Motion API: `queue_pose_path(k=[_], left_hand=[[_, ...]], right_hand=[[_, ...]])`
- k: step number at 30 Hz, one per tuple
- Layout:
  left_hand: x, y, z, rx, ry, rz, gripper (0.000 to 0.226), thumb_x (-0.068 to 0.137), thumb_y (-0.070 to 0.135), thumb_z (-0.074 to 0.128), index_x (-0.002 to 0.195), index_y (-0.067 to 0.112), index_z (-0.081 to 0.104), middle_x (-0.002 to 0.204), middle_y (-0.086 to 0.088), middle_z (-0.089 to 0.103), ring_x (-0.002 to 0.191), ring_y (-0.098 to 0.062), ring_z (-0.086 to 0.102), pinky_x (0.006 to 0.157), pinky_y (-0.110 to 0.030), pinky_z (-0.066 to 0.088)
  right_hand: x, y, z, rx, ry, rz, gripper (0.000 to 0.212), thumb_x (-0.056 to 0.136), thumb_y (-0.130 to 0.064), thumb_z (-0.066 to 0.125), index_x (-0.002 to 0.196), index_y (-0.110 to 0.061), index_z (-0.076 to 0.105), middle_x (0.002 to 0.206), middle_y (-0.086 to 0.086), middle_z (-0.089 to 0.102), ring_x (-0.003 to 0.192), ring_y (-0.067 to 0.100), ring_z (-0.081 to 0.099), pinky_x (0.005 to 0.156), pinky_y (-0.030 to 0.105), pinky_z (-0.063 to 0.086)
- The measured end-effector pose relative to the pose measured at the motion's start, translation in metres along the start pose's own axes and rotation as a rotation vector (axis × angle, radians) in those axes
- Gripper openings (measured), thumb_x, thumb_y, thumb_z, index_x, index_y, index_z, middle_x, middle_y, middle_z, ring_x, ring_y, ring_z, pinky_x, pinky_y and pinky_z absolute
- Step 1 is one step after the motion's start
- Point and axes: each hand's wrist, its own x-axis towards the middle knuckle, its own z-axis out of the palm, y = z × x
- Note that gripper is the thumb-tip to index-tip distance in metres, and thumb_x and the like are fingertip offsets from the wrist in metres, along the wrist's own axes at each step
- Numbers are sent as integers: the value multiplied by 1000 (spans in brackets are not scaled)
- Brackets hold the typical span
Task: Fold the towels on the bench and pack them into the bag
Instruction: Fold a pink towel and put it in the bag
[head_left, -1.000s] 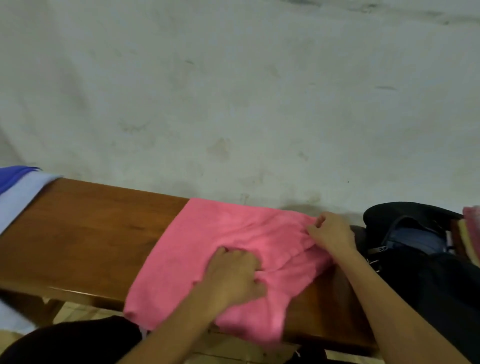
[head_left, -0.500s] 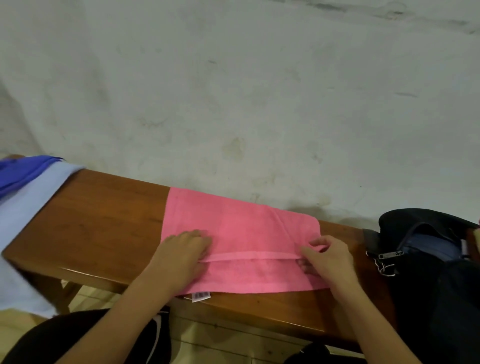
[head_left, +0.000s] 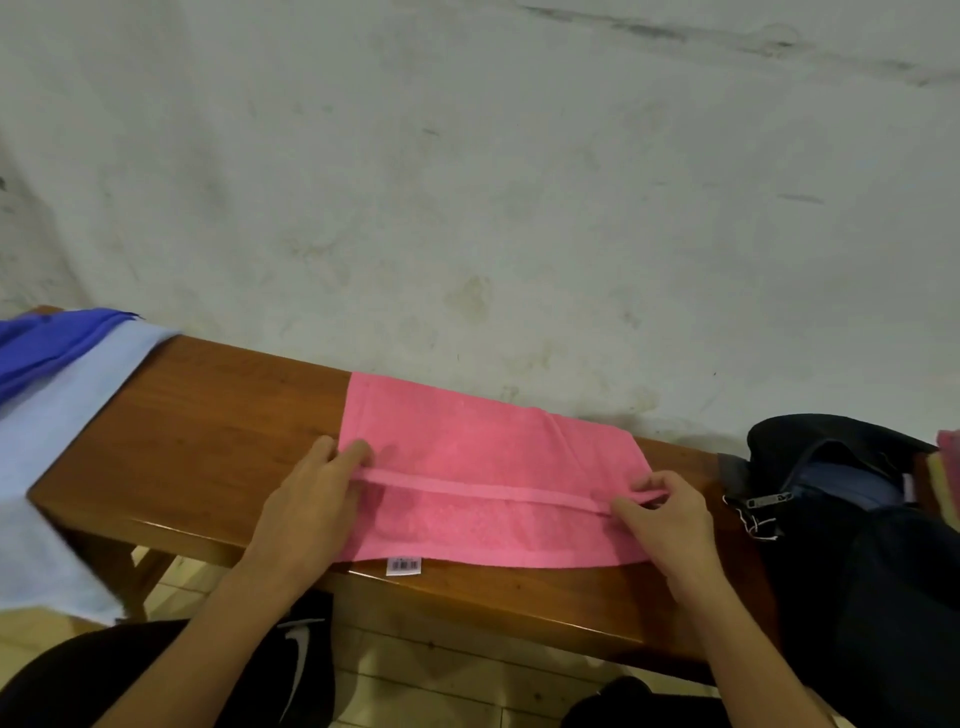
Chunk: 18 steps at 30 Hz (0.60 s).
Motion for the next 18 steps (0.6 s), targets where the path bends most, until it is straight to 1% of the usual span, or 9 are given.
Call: queue_pose_path(k=[3,5,6,8,10,11,13,15,18], left_hand=[[1,4,-9,-146,86,-57,15,101,31,44,100,23,56,68,6,60,47,-3,51,40,-14,36],[2,7,-16,-277,126,-64,16,100,32,46,96,22,58,61,-1,61,44,-7,52,41,-16,39],[1,9,-19,-398,93,-105,15,100,29,48,95,20,59,63,-6,64,48,-12,58,44,-17,43],[-3,10,-21,-664,-83,-217,14,98,20,51,97,13,64,72,-11,70,62,-25,69,53,-25,55],[-3,12,-21,-726,-225,-294,14,90,20,62,96,11,71,79,-6,74,76,-27,71,67,-32,60],[-2,12,-20,-741,-245,-334,18,85,25,66,94,10,74,81,-5,75,78,-25,72,71,-34,60],[-1,14,-19,-840,-199,-437,28,83,31,67,92,6,75,82,-5,76,75,-18,73,72,-31,56],[-1,13,-19,-869,-93,-460,24,87,25,65,92,2,73,81,-6,76,74,-12,72,75,-30,54],[-1,9,-21,-1071,3,-521,19,87,10,65,105,2,68,92,-15,74,89,-22,72,86,-36,56]], right_hand=[[3,2,2,96,11,34,20,79,-6,79,91,-12,64,84,5,69,73,21,71,77,44,59],[4,3,3,196,10,60,12,82,1,75,88,-7,67,76,9,71,65,22,73,77,44,62],[4,2,3,232,9,72,9,84,2,73,87,-5,69,74,9,72,64,22,73,75,42,62],[3,1,3,268,4,93,4,86,0,72,87,-4,70,75,10,72,63,19,72,70,36,63],[3,1,1,292,13,107,2,87,-5,72,88,-3,71,79,13,73,63,18,72,67,33,63],[5,2,0,308,17,117,4,88,-6,71,89,-3,71,81,14,73,65,19,72,65,32,63],[6,4,-3,358,1,140,8,91,-7,68,95,-1,68,89,16,72,71,21,72,62,28,62],[6,2,-5,439,-33,169,16,94,-6,62,109,-1,60,103,17,65,84,24,70,62,29,62],[5,1,-7,537,-63,201,35,97,-3,58,130,-10,47,119,13,54,100,27,64,67,36,63]])
